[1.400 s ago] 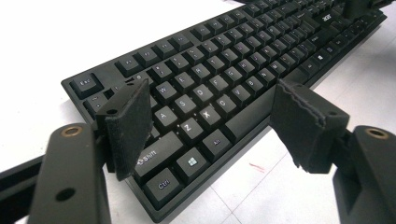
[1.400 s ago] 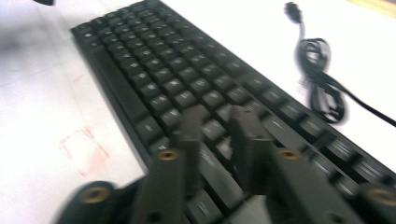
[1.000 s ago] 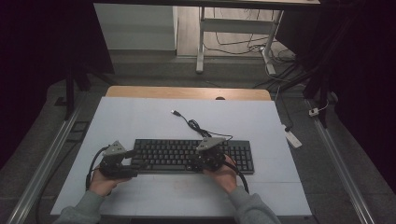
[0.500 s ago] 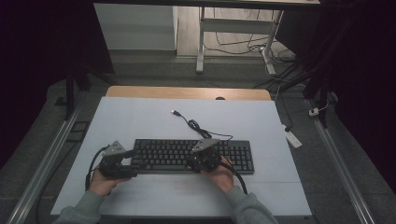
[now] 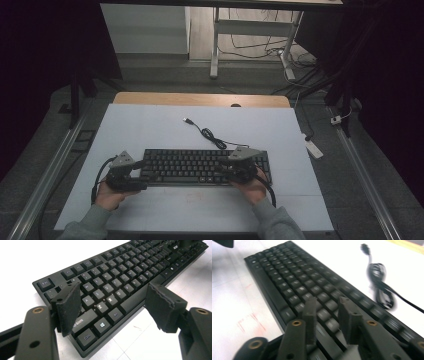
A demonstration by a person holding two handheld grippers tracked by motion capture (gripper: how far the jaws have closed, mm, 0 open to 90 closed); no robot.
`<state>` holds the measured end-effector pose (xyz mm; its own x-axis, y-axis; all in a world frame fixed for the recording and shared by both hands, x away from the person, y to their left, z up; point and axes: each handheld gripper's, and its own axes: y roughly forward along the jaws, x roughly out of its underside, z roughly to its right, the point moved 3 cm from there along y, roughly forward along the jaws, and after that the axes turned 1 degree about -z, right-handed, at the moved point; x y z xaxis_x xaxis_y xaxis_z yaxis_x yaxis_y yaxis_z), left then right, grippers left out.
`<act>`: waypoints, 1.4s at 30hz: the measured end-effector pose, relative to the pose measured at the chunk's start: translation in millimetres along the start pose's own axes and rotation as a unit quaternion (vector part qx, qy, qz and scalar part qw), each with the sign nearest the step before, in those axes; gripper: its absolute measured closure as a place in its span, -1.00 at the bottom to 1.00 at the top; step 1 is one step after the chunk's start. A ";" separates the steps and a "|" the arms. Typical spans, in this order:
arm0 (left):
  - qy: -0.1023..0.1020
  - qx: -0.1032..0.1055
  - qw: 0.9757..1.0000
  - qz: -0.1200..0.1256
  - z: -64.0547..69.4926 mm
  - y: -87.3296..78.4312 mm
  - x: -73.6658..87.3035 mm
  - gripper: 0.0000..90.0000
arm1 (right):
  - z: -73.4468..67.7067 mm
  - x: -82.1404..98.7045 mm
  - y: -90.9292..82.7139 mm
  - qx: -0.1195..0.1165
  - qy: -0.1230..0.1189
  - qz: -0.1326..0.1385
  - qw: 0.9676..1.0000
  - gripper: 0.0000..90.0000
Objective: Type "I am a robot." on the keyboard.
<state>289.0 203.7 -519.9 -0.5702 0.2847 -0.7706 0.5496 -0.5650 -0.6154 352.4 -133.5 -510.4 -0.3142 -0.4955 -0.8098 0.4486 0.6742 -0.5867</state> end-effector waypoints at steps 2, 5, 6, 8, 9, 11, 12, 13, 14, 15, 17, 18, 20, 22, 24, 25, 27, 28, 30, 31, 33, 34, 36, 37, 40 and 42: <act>0.001 -0.001 1.000 -0.001 0.2 0.9 0.2 -0.35 | 6.9 5.9 -9.8 0.010 0.009 0.005 1.000 0.39; 0.002 -0.001 1.000 -0.001 0.0 1.5 0.2 -0.36 | 15.8 13.0 -21.8 0.021 0.017 0.012 1.000 0.31; 0.002 -0.001 1.000 -0.001 0.0 1.5 0.2 -0.36 | 17.9 15.1 -25.1 0.024 0.019 0.015 0.999 0.28; 0.002 -0.001 1.000 -0.001 -0.1 1.5 0.3 -0.36 | 21.6 18.7 -30.4 0.027 0.022 0.017 0.999 0.24; 0.001 -0.001 1.000 -0.001 -0.1 1.3 0.3 -0.36 | 23.1 20.5 -32.8 0.031 0.023 0.017 0.999 0.22; 0.002 -0.002 1.000 0.000 0.1 1.1 0.4 -0.36 | 25.5 24.0 -36.9 0.033 0.023 0.019 0.999 0.19; 0.003 -0.002 1.000 0.000 0.2 1.0 0.4 -0.36 | 26.2 25.9 -38.8 0.034 0.022 0.022 0.999 0.18; 0.004 -0.002 1.000 0.000 0.4 0.8 0.5 -0.36 | 26.8 28.1 -40.9 0.035 0.022 0.022 0.999 0.17; 0.004 -0.002 1.000 0.000 0.7 0.4 0.8 -0.36 | 27.7 30.5 -43.7 0.037 0.021 0.019 0.999 0.16; 0.004 -0.001 1.000 0.001 1.1 0.0 1.7 -0.36 | 28.8 33.1 -46.3 0.040 0.019 0.019 0.999 0.16; 0.005 -0.002 1.000 0.000 1.5 -0.7 3.7 -0.36 | 31.3 38.6 -51.9 0.043 0.022 0.020 0.999 0.15; 0.004 -0.002 1.000 0.000 1.5 -1.1 4.6 -0.36 | 33.0 41.1 -55.0 0.046 0.022 0.019 0.999 0.15; 0.004 -0.003 1.000 -0.001 1.5 -1.7 5.8 -0.36 | 35.8 45.4 -60.6 0.053 0.024 0.019 0.998 0.14; 0.005 -0.003 1.000 0.000 2.0 -2.1 6.7 -0.36 | 38.0 49.0 -65.9 0.057 0.029 0.020 0.998 0.14; 0.003 -0.003 1.000 0.000 2.4 -2.6 7.6 -0.36 | 39.9 52.8 -70.6 0.063 0.028 0.018 0.997 0.14; 0.003 -0.003 1.000 0.000 2.3 -2.8 8.1 -0.36 | 40.6 54.8 -72.4 0.062 0.028 0.020 0.997 0.14; 0.003 -0.003 1.000 0.000 2.0 -3.2 9.3 -0.36 | 42.2 58.9 -76.2 0.065 0.031 0.022 0.997 0.14; 0.003 -0.004 1.000 -0.001 1.8 -3.3 9.9 -0.36 | 42.9 60.9 -78.1 0.067 0.033 0.022 0.997 0.14; 0.002 -0.005 1.000 -0.002 1.4 -3.6 10.9 -0.36 | 44.6 64.5 -82.2 0.071 0.035 0.020 0.997 0.14; 0.002 -0.005 1.000 -0.002 1.4 -3.7 11.3 -0.36 | 45.3 66.1 -84.0 0.071 0.035 0.021 0.997 0.14; 0.001 -0.005 1.000 -0.002 1.4 -3.6 11.6 -0.36 | 46.3 68.9 -86.6 0.072 0.038 0.023 0.996 0.14; 0.002 -0.005 1.000 -0.002 1.5 -3.5 11.7 -0.36 | 46.7 69.8 -87.9 0.073 0.039 0.020 0.996 0.14; 0.002 -0.005 1.000 -0.002 1.8 -3.1 11.6 -0.36 | 47.0 70.7 -88.3 0.073 0.038 0.022 0.996 0.14; 0.003 -0.004 1.000 -0.003 1.9 -3.0 11.6 -0.36 | 47.1 70.7 -88.4 0.074 0.038 0.022 0.996 0.14; 0.004 -0.003 1.000 -0.003 2.1 -2.6 11.7 -0.36 | 46.6 70.1 -87.6 0.073 0.037 0.022 0.996 0.14; 0.004 -0.004 1.000 -0.004 2.1 -2.5 11.9 -0.36 | 46.1 70.2 -86.6 0.072 0.035 0.021 0.997 0.14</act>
<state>279.6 206.9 -527.2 -0.5696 0.2946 -0.7673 0.5507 -0.5563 -0.6223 330.1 -251.9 -515.9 -0.3476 -0.4262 -0.8351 0.5771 0.6047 -0.5489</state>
